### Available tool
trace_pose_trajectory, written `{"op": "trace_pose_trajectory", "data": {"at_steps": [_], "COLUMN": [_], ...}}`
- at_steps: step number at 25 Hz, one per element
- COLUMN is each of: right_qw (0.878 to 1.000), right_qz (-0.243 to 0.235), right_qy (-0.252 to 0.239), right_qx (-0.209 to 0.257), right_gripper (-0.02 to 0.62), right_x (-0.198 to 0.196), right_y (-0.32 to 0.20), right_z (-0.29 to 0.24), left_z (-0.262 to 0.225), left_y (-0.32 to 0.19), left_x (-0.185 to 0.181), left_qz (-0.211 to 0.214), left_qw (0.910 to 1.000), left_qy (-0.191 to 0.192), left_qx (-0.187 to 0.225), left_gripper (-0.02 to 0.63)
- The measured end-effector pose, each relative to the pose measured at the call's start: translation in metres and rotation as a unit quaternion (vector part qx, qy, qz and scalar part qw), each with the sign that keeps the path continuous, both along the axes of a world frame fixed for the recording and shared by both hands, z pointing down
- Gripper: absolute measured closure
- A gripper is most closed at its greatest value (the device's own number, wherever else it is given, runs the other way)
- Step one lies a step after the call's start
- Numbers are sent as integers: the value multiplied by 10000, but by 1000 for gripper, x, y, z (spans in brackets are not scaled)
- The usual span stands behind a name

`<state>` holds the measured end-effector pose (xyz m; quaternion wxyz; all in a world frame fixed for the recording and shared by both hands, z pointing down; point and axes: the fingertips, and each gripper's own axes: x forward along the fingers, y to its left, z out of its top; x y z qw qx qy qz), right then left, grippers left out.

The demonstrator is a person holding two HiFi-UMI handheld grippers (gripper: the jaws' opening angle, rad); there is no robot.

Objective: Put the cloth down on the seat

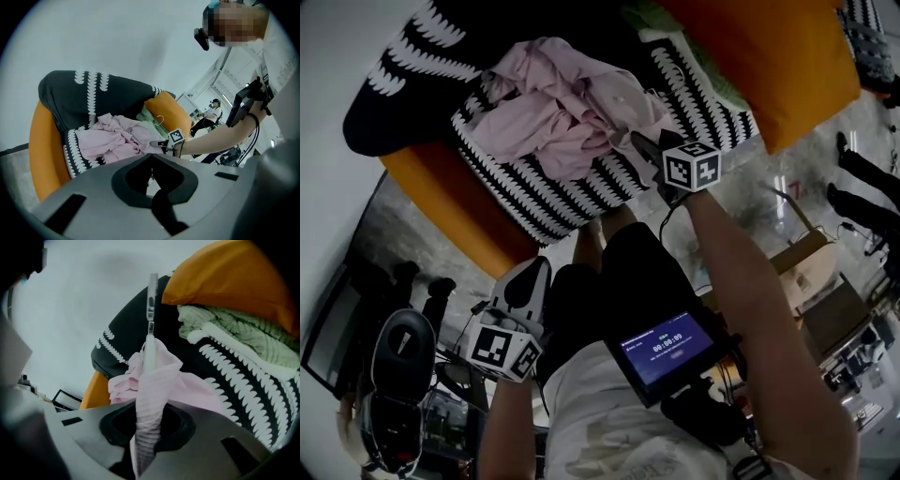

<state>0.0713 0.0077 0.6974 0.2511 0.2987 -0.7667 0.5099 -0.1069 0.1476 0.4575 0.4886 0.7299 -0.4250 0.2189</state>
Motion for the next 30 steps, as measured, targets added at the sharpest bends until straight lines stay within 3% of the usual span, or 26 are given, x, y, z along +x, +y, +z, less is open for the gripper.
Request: {"op": "trace_pose_trajectory", "data": {"at_steps": [10, 17, 22, 25, 30], "right_qw": [9953, 9872, 9780, 9769, 9848], "right_qz": [288, 141, 324, 478, 765], "right_qy": [645, 1421, 1880, 1904, 1397], "right_qx": [-667, -713, -839, -844, -692], "right_gripper": [490, 398, 330, 327, 329], "right_x": [27, 35, 47, 57, 70], "right_y": [7, 13, 14, 17, 21], "right_z": [57, 78, 80, 77, 59], "left_z": [19, 24, 20, 19, 18], "left_y": [-4, -6, -2, 1, 1], "left_x": [21, 32, 41, 46, 56], "left_qz": [301, 534, 596, 643, 706], "left_qw": [9994, 9984, 9981, 9978, 9974], "left_qy": [26, 11, 27, 62, 115], "left_qx": [-172, -200, -152, -128, -43], "left_gripper": [595, 595, 595, 595, 595]}}
